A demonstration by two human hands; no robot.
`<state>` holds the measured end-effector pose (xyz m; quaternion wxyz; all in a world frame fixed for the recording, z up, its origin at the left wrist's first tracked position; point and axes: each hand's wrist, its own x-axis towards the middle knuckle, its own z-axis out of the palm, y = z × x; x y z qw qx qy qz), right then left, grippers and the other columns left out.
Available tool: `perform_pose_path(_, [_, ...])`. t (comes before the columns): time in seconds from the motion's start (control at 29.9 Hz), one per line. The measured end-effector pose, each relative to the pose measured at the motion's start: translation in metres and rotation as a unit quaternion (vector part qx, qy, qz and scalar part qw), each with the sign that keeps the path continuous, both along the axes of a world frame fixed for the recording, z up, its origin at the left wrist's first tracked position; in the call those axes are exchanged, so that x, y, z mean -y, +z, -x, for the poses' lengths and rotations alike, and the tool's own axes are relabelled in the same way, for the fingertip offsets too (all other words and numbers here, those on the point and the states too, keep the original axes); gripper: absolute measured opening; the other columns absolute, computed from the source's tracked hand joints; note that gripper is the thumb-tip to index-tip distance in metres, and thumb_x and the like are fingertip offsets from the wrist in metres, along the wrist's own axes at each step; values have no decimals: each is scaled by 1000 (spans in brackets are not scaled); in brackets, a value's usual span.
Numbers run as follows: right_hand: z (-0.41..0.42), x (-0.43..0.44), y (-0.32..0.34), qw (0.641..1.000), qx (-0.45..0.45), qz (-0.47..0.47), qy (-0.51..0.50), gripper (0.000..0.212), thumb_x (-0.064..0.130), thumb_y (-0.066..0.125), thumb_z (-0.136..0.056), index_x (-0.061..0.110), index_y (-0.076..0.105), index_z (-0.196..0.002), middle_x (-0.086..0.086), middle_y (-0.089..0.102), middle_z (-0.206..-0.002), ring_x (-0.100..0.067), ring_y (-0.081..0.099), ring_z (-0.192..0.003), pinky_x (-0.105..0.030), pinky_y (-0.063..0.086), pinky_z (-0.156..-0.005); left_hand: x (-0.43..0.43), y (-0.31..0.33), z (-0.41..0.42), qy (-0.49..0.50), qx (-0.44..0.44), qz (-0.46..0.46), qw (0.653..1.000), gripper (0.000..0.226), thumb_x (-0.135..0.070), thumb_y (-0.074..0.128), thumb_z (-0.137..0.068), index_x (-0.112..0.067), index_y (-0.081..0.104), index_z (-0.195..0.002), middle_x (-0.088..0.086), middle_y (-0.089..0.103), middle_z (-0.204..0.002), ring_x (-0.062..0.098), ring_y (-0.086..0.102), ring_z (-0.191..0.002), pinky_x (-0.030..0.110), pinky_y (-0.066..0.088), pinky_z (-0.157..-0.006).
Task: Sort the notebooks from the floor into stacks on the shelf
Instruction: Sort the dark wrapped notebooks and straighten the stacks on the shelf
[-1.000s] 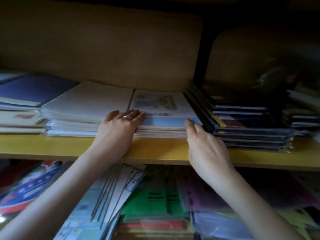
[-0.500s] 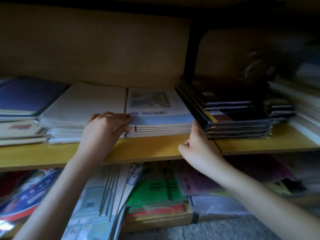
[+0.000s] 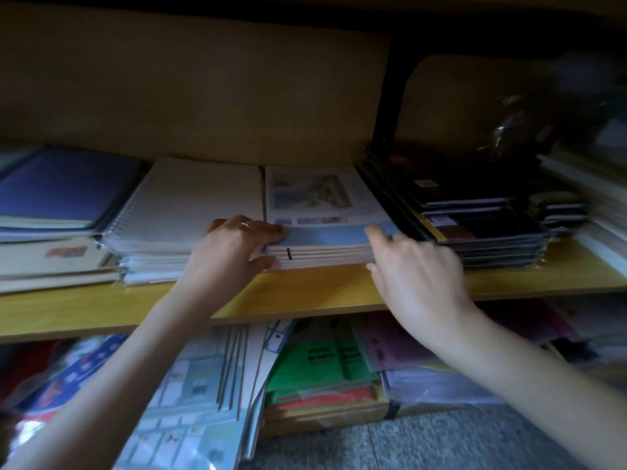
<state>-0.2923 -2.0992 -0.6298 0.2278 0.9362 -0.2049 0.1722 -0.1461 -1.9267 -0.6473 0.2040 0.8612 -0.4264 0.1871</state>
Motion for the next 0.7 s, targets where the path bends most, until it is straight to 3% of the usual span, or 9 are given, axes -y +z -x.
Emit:
perform_pose_path(0.07, [-11, 3, -12, 999, 6, 20, 28, 65, 23, 88, -59, 16, 62, -119, -4, 62, -68, -19, 53, -35, -17, 16, -38, -2, -2, 9, 17, -12, 13, 1000, 47, -18, 76, -75, -20, 63, -120, 1, 59, -129, 26, 56, -109, 38, 43, -91])
perform_pose_path(0.13, [-20, 9, -26, 999, -9, 11, 35, 66, 23, 88, -60, 16, 62, -120, -4, 62, -63, -18, 50, -33, -17, 17, -38, -5, -11, 26, 41, 4, 54, 998, 30, -14, 73, -77, -15, 64, -106, 5, 59, -121, 27, 58, -103, 38, 46, -85])
perform_pose_path(0.2, [-19, 12, -29, 999, -10, -21, 35, 63, 23, 83, -68, 13, 58, -125, -6, 65, -66, -18, 52, -34, -18, 18, -37, -8, -25, 48, 47, 6, 87, 995, 14, -12, 62, -83, -13, 64, -97, 5, 60, -106, 26, 60, -85, 31, 43, -68])
perform_pose_path(0.23, [-15, 14, -31, 998, -2, -50, 38, 60, 25, 74, -79, 13, 51, -133, -9, 67, -79, -19, 57, -41, -20, 21, -38, -9, -33, 58, 48, -18, 97, 994, 18, -14, 56, -84, -12, 64, -100, 5, 61, -105, 26, 60, -82, 29, 42, -65])
perform_pose_path(0.3, [-6, 17, -37, 990, 57, -113, 60, 55, 29, 48, -96, 15, 28, -146, -11, 63, -108, -20, 62, -61, -24, 28, -43, -4, -43, 71, 60, -96, 77, 991, 43, -22, 43, -82, -7, 58, -120, 10, 58, -120, 32, 59, -99, 36, 46, -80])
perform_pose_path(0.37, [2, 15, -39, 978, 89, -172, 78, 57, 28, 39, -98, 17, 17, -149, -6, 59, -100, -13, 51, -56, -21, 25, -42, 6, -41, 78, 108, -187, 42, 976, 60, -27, 39, -84, -8, 37, -140, 9, 39, -144, 30, 37, -130, 39, 26, -107])
perform_pose_path(0.4, [5, 13, -38, 972, 103, -195, 81, 58, 27, 40, -97, 17, 16, -149, -1, 54, -88, -8, 43, -51, -19, 22, -40, 13, -38, 79, 130, -234, 42, 963, 62, -24, 42, -86, -11, 27, -145, 6, 28, -150, 25, 24, -137, 38, 14, -111])
perform_pose_path(0.54, [15, 13, -38, 951, 121, -276, 66, 59, 22, 46, -95, 17, 19, -148, 2, 52, -76, -5, 40, -50, -17, 18, -40, 41, -26, 88, 188, -351, 99, 912, 75, -14, 52, -83, -12, 13, -148, 4, 11, -155, 18, 1, -144, 36, -5, -115])
perform_pose_path(0.7, [21, 8, -38, 913, 150, -378, 33, 56, 22, 47, -95, 15, 23, -145, 3, 55, -75, -8, 44, -48, -21, 23, -37, 54, -28, 96, 207, -373, 143, 893, 83, -9, 50, -82, -10, 3, -150, 0, -1, -158, 11, -10, -144, 32, -9, -114])
